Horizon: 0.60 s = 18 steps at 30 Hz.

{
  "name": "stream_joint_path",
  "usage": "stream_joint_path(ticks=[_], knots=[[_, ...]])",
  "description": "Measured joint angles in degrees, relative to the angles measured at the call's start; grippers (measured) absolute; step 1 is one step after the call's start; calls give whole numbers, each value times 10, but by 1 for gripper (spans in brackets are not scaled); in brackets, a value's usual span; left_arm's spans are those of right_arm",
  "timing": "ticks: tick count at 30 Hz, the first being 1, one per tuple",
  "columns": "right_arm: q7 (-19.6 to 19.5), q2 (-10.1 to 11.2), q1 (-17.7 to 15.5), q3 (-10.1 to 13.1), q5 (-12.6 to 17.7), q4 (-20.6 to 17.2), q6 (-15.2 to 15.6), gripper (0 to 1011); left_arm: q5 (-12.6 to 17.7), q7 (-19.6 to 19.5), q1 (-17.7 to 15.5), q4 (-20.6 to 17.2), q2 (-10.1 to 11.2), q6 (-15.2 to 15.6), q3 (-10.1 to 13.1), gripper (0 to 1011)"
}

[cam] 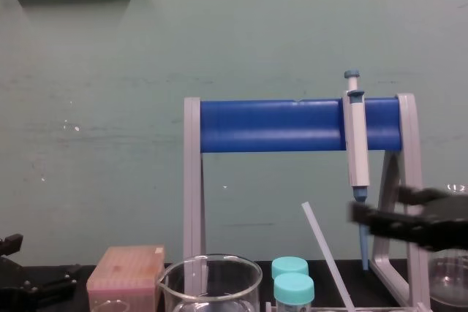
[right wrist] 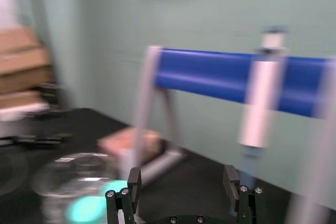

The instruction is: Pick up the stirring rod with one hand, then place it down.

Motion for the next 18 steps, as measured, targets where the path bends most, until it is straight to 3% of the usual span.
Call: stream_joint_path(ticks=[1, 2, 5, 8, 15, 18], knots=[[-35, 4, -11, 13, -16, -11, 6, 1003, 0, 0, 0, 0, 0, 0, 0, 1000], [-35, 4, -11, 13, -16, -11, 6, 1003, 0, 0, 0, 0, 0, 0, 0, 1000], [-121, 8, -35, 39, -60, -29, 32, 1003, 0, 0, 0, 0, 0, 0, 0, 1000], [-159, 7, -45, 52, -77, -34, 58, 1003, 0, 0, 0, 0, 0, 0, 0, 1000], [-185, -1, -54, 61, -90, -33, 119, 1003, 0, 0, 0, 0, 0, 0, 0, 1000], [-186, -1, -54, 61, -91, -32, 120, 1003, 0, 0, 0, 0, 0, 0, 0, 1000]])
